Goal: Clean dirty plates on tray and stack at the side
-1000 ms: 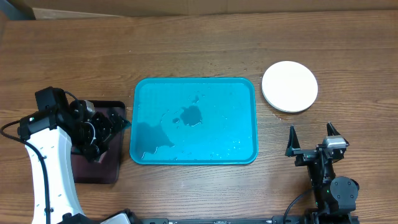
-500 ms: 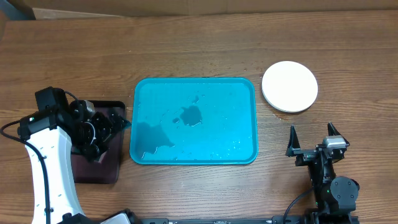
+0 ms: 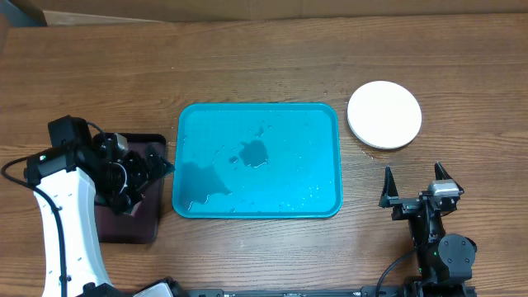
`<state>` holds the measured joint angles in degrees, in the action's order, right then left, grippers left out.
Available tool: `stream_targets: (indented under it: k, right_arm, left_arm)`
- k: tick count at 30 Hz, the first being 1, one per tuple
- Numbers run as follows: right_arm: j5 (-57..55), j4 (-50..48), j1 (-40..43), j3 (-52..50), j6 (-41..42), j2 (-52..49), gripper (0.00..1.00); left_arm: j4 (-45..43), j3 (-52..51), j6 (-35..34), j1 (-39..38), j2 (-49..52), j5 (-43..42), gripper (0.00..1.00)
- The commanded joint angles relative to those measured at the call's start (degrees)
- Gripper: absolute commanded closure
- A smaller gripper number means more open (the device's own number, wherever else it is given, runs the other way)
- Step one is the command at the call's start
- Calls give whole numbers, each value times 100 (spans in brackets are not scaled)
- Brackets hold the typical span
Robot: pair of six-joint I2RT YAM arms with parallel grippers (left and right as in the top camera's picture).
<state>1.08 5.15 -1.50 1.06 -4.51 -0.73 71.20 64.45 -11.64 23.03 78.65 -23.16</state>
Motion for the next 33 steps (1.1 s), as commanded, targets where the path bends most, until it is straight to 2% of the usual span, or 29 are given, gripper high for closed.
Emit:
stream_targets:
  k: [1,4,12,16,26,33]
  right_arm:
    - [-39,-31,28,-59,-24,57,0]
    - [-39,-31,28,-59,-24,57,0]
    - [-39,-31,28,-59,-24,57,0]
    - [-39,-31,28,-59,-24,57,0]
    - [-39,-33,28,-59,-24,57,0]
    - [-39,-31,28,-59,-24,57,0]
  left_arm:
    - [-365,-184,1150,-173,-361,66,0]
    - [-1003,-702,1419,-286,-994,68,0]
    - [-2962,-2911,1425,-356,-3161,-164,0]
    - [-3731,-3703,1427,-356,-4076,-245,0]
    - [-5449,-4863,1314,-431,-5652,-240,0]
    - [-6177,-5617,1314,-660,-6905,-216,0]
